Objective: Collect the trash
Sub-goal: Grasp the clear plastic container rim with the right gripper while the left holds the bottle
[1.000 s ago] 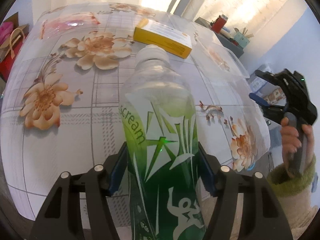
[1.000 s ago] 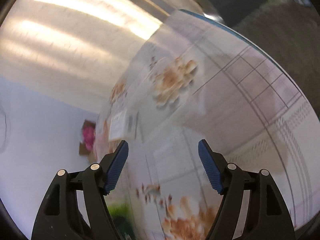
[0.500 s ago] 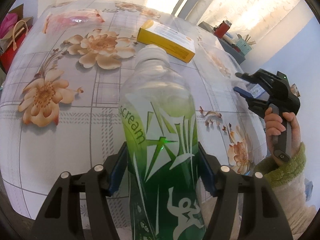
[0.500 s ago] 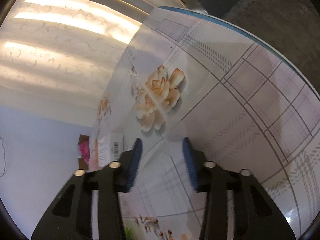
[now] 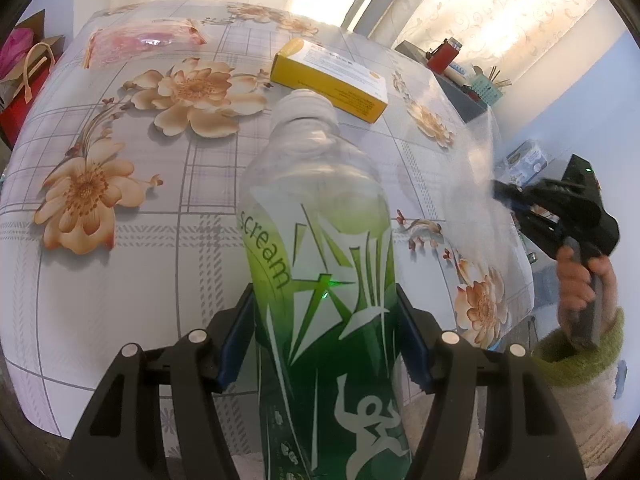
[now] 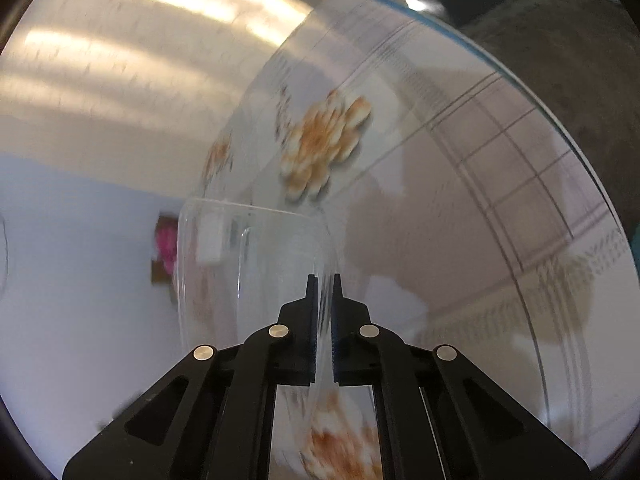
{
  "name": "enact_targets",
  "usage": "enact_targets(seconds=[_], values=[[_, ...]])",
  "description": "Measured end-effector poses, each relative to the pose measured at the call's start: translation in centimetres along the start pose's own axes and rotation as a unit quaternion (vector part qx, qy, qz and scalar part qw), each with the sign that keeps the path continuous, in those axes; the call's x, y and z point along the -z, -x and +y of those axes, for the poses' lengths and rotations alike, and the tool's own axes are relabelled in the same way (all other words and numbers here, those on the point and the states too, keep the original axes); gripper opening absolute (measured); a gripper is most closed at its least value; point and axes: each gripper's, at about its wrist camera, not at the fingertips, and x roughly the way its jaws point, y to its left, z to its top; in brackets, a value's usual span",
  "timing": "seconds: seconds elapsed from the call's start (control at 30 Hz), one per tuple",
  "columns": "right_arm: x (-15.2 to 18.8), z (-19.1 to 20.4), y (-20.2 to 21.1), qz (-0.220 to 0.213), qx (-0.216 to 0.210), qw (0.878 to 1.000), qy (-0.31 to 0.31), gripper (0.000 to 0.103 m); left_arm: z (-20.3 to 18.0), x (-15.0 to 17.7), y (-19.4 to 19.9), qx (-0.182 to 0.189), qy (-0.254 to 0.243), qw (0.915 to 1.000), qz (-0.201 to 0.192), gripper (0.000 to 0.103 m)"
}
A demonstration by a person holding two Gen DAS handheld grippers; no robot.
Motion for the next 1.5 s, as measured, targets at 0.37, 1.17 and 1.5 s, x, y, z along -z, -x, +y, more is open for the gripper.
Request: enact_targets(seconds=[0.37,1.17,1.5], values=[[4.6,6.3,-0.5,0.010,0.123,0.968,0.218,0.055,-1.5,0.4,-0.5,-0.021,-0.009,0.9997,-0.002,0.063],[7.3,5.0,-1.3,-0.025,0.091,0.986,0.134,0.003,-2.7,1.5,0.9,-0.026,-0.002,0.9990,-0.037,0.062],[7.6,4.1,0.8,-0.053,0.089,0.987,0.124,0.002,-4.7,1.4,2.4,-0.046,-0.031,0.9957,-0.075,0.062]])
